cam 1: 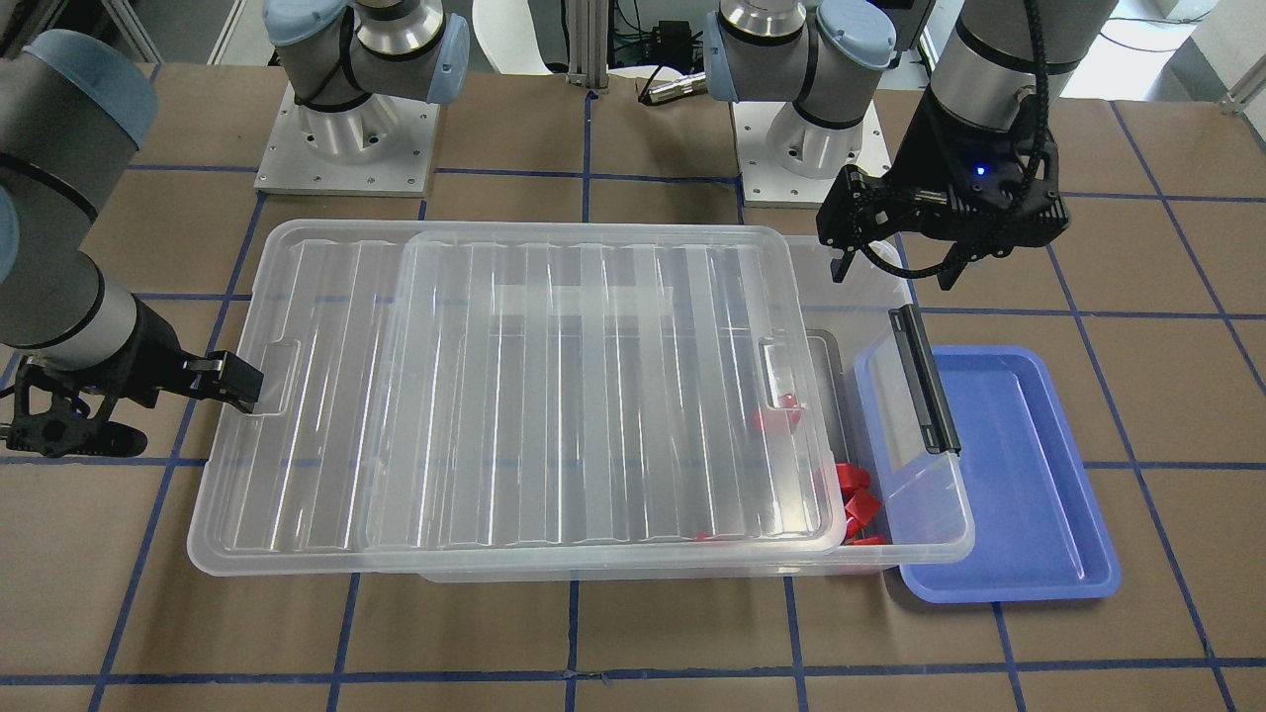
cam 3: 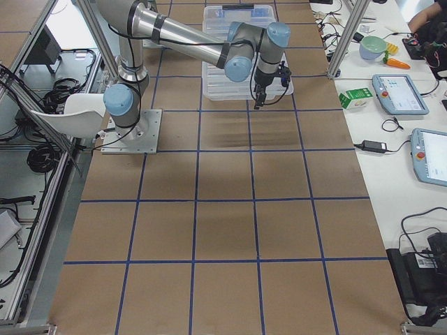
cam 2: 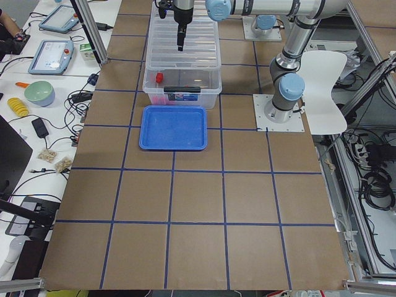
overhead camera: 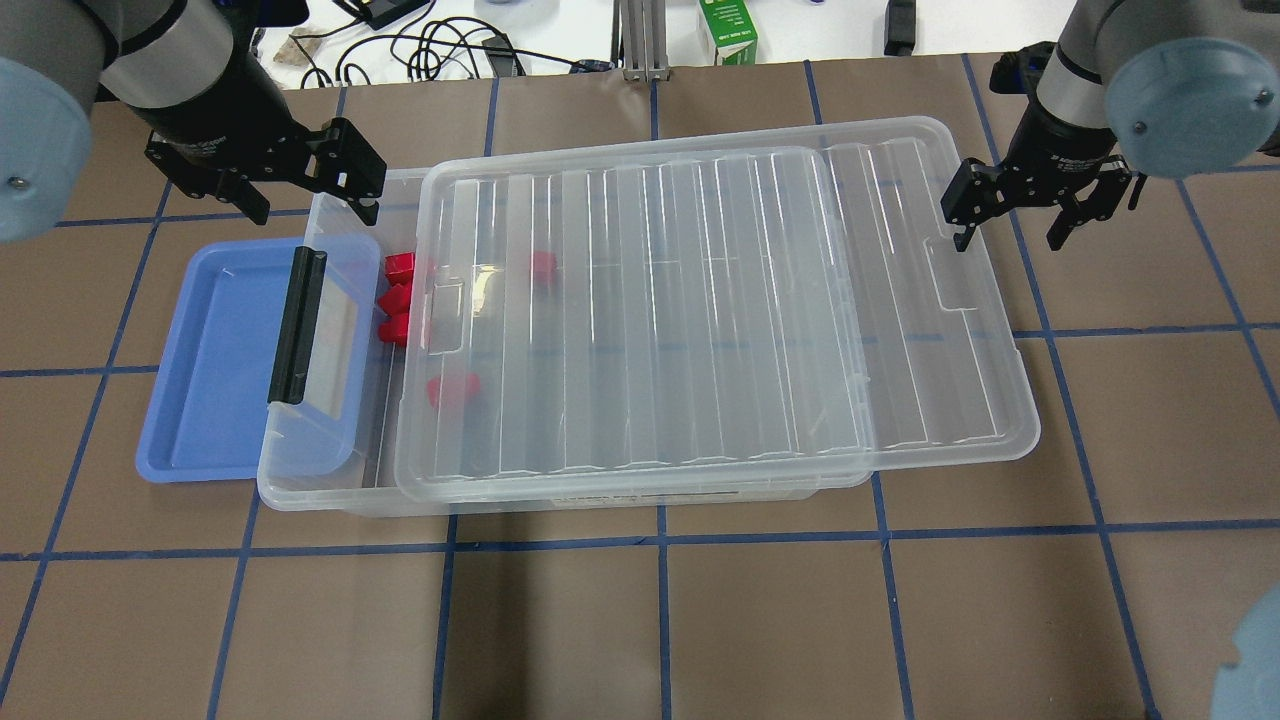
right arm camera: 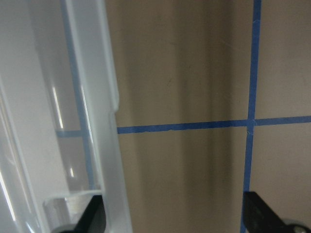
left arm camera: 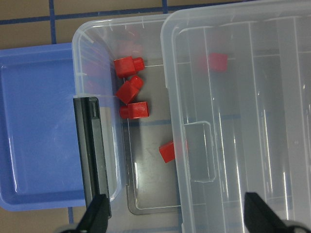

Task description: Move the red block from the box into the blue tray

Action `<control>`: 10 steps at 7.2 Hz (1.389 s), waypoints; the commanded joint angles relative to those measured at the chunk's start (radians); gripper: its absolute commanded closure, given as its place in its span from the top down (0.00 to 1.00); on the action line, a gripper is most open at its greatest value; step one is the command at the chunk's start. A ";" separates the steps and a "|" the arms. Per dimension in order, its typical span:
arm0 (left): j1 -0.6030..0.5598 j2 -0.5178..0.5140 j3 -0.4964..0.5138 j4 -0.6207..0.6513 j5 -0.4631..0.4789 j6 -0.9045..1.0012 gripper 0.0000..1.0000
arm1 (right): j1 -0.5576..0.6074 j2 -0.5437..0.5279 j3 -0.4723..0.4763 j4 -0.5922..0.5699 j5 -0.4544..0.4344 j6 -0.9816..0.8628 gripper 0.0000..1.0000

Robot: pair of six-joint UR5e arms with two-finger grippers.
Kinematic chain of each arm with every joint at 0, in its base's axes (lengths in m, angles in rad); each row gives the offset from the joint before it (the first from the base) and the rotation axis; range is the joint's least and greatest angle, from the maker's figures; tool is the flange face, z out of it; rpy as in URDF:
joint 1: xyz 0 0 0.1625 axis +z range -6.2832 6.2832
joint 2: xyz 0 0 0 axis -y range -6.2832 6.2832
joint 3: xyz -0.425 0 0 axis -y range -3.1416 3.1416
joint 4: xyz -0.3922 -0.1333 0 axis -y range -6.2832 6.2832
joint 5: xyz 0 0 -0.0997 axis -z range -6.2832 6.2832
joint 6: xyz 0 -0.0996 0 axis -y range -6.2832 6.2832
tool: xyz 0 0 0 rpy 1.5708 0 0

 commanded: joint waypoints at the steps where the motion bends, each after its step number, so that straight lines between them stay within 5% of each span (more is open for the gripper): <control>1: -0.003 0.000 -0.001 0.001 -0.001 -0.001 1.00 | -0.036 0.000 -0.003 0.000 0.000 -0.061 1.00; 10: -0.006 0.000 -0.002 0.001 -0.001 -0.003 1.00 | -0.096 0.001 -0.002 -0.016 -0.032 -0.167 1.00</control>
